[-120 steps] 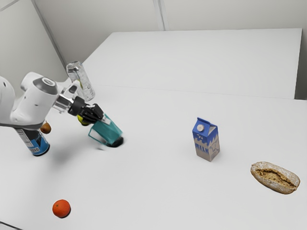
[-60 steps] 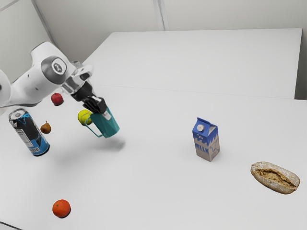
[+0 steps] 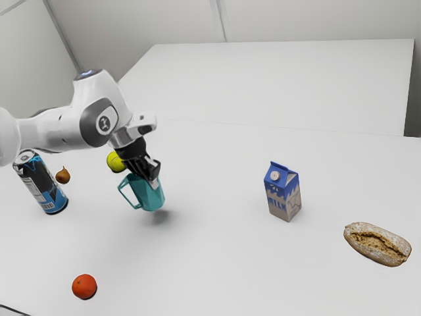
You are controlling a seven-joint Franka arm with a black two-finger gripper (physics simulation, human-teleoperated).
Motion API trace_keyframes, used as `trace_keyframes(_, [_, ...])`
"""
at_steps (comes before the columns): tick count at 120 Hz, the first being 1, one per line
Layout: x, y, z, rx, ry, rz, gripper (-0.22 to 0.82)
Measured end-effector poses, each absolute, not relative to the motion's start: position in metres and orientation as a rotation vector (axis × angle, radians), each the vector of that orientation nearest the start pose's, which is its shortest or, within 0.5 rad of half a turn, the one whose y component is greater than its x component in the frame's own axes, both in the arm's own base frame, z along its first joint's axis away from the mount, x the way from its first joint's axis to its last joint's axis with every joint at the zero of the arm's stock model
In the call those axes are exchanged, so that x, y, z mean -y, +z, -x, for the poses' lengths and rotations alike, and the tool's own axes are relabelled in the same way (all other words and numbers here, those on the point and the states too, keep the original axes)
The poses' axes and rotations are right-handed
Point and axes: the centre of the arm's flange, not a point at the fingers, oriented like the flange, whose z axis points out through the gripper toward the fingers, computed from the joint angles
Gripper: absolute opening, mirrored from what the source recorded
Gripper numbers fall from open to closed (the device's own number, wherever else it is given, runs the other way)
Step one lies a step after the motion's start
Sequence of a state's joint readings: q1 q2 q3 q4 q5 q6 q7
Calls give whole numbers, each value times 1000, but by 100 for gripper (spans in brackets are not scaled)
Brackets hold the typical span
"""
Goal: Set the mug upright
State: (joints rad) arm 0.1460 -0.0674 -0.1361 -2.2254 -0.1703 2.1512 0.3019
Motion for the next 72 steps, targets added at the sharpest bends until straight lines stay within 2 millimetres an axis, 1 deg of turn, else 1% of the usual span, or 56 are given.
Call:
trace_keyframes(17, [-4, 391, -510, -224, -105, 3219, -18])
trace_keyframes(44, [6, 389, -505, -139, -194, 3184, -18])
trace_keyframes(72, [11, 376, -499, -40, -206, 3182, -18])
